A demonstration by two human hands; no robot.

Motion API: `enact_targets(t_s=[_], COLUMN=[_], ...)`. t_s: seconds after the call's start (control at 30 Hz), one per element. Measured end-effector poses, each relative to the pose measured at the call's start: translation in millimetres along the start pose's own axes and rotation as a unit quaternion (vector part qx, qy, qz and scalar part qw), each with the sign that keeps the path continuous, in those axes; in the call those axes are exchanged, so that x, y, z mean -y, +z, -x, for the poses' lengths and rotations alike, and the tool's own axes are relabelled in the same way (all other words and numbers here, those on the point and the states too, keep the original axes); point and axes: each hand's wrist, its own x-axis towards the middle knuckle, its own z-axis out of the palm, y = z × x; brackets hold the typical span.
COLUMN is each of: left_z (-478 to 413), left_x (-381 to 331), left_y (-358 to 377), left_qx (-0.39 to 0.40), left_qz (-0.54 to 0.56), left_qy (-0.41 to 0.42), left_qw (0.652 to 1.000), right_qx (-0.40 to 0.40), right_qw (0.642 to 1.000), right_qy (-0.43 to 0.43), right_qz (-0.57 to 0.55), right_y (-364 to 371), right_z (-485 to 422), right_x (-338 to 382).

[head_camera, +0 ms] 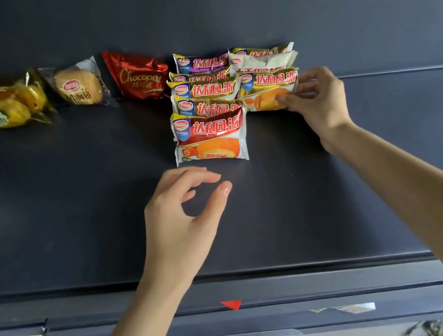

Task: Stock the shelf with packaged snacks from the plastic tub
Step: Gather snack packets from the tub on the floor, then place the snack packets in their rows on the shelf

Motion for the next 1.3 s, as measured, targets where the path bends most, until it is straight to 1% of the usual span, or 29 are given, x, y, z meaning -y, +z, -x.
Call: enact_targets(t_s=[0.37, 0.5, 0.57, 0.7, 0.77, 0.83, 0.9, 0.93, 1.03, 1.1, 1.23, 1.3], left_z=[-0.3, 0.7, 0.0, 1.8, 15.6, 41.4, 71.8, 85.8, 124.6, 145.7, 172.9, 184.2], left_x=[-0.5, -0.8, -1.4, -8.8, -18.4, -31.0, -44.2, -49.3, -53.4, -50.9, -33.2, -20.3], left_y=[1.8, 1.0, 1.5, 0.8, -5.8, -18.4, -34.1, -42.1, -62.6, -73.7, -83.0, -81.5], left_qx=[-0.001, -0.001, -0.003, -0.004, -0.014, -0.01, 0.019, 0.038, 0.094, 0.112, 0.157, 0.174], left_qz=[-0.016, -0.023, -0.026, -0.027, -0.056, -0.119, -0.174, -0.19, -0.234, -0.275, -0.371, -0.409], left_qy=[-0.01, -0.009, -0.015, -0.044, -0.021, 0.033, 0.077, 0.079, 0.045, 0.049, 0.094, 0.094], left_qw=[1.0, 1.0, 1.0, 0.999, 0.998, 0.992, 0.982, 0.978, 0.967, 0.954, 0.91, 0.891], right_qx=[0.005, -0.028, -0.031, 0.012, 0.056, 0.123, 0.169, 0.182, 0.216, 0.24, 0.29, 0.321], right_qw=[0.999, 0.998, 0.998, 0.991, 0.983, 0.961, 0.934, 0.922, 0.887, 0.858, 0.807, 0.781], right_qy=[-0.006, 0.007, -0.002, -0.029, -0.036, -0.052, -0.09, -0.107, -0.169, -0.204, -0.234, -0.236], right_qz=[0.031, 0.049, 0.06, 0.13, 0.174, 0.242, 0.303, 0.323, 0.372, 0.405, 0.458, 0.482], right_y=[-3.9, -13.8, -20.4, -34.2, -40.3, -44.5, -49.9, -53.2, -63.9, -69.2, -72.1, -70.1], right_z=[7.1, 26.8, 46.0, 107.7, 143.9, 177.4, 207.4, 221.3, 262.2, 286.6, 321.0, 332.5], right_x=[3.5, 5.8, 7.9, 22.2, 35.4, 51.2, 68.4, 76.8, 91.0, 94.0, 78.8, 61.0])
